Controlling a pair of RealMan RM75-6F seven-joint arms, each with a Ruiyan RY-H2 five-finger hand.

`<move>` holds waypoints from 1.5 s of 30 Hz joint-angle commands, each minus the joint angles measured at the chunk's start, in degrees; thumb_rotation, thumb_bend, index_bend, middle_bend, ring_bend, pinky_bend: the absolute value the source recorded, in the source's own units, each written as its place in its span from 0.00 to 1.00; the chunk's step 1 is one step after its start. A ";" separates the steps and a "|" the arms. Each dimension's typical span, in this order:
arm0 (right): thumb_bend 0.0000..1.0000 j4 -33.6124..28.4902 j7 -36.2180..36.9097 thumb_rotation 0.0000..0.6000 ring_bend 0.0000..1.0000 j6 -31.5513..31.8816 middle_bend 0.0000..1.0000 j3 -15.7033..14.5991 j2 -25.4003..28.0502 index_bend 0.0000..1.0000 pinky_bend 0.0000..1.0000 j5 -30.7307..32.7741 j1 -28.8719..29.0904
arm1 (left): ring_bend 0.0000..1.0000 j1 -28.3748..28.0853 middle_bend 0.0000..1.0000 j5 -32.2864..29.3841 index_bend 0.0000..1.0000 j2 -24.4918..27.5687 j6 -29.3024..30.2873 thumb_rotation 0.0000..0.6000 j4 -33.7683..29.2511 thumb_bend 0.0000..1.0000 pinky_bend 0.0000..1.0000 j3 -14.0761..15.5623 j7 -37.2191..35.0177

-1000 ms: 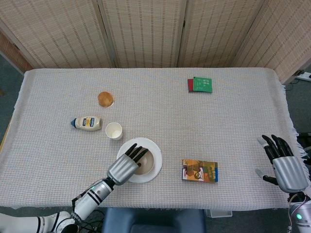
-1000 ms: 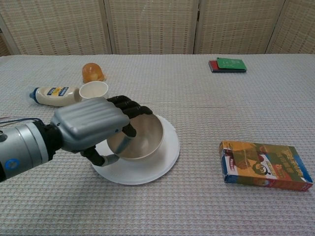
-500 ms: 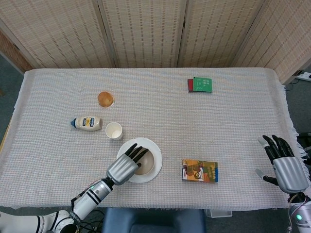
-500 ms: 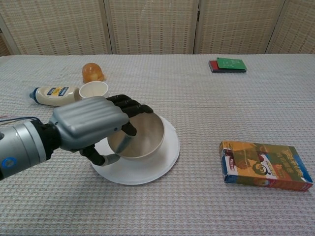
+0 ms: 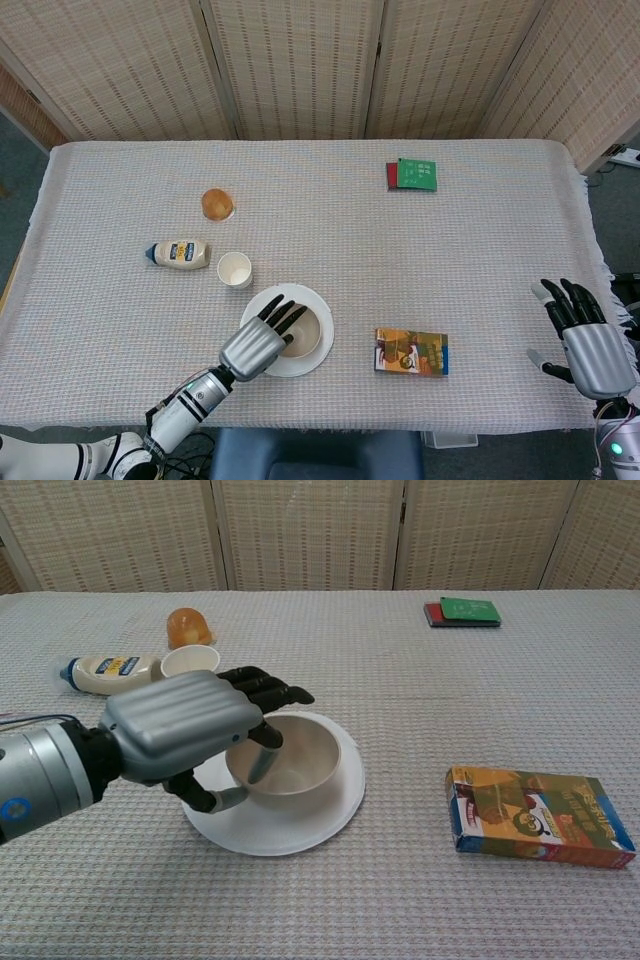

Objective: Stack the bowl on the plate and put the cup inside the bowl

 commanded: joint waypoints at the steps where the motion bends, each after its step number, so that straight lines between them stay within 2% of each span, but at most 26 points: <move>1: 0.16 0.02 -0.01 1.00 0.00 0.12 0.08 0.00 0.00 0.09 0.08 -0.02 -0.05 | 0.00 0.11 0.07 0.59 0.54 0.10 0.51 1.00 0.06 0.38 0.06 0.31 -0.46; 18: 0.16 -0.02 -0.14 1.00 0.00 0.31 0.08 -0.09 -0.02 0.09 0.08 -0.15 -0.18 | 0.00 0.09 0.06 0.68 0.53 -0.35 0.91 1.00 1.23 0.37 0.06 0.71 -1.49; 27: 0.16 0.01 -0.17 1.00 0.00 0.30 0.08 0.08 -0.12 0.09 0.08 0.10 -0.16 | 0.00 1.24 0.00 1.07 0.27 1.49 3.28 1.00 -1.82 0.24 0.06 0.82 -0.82; 33: 0.16 -0.02 0.02 1.00 0.00 0.91 0.08 0.02 -0.06 0.09 0.08 -0.12 -0.47 | 0.00 3.84 0.00 2.18 0.21 5.47 8.06 1.00 -8.88 0.24 0.06 1.65 3.31; 38: 0.16 -0.08 -0.09 1.00 0.00 1.30 0.08 -0.14 -0.08 0.09 0.08 -0.53 -0.65 | 0.00 6.21 0.00 3.48 0.21 11.72 12.76 1.00 -15.32 0.24 0.06 0.82 2.93; 41: 0.16 -0.15 -0.52 1.00 0.00 1.20 0.08 -0.23 -0.17 0.09 0.08 -0.65 -0.64 | 0.00 5.76 0.00 2.15 0.21 15.66 11.85 1.00 -16.92 0.23 0.06 -1.02 -1.19; 45: 0.16 -0.21 -1.19 1.00 0.00 1.27 0.08 -0.11 -0.42 0.09 0.08 -0.54 -0.66 | 0.00 4.36 0.00 -2.79 0.21 20.33 8.55 1.00 -16.92 0.23 0.06 -3.75 -4.88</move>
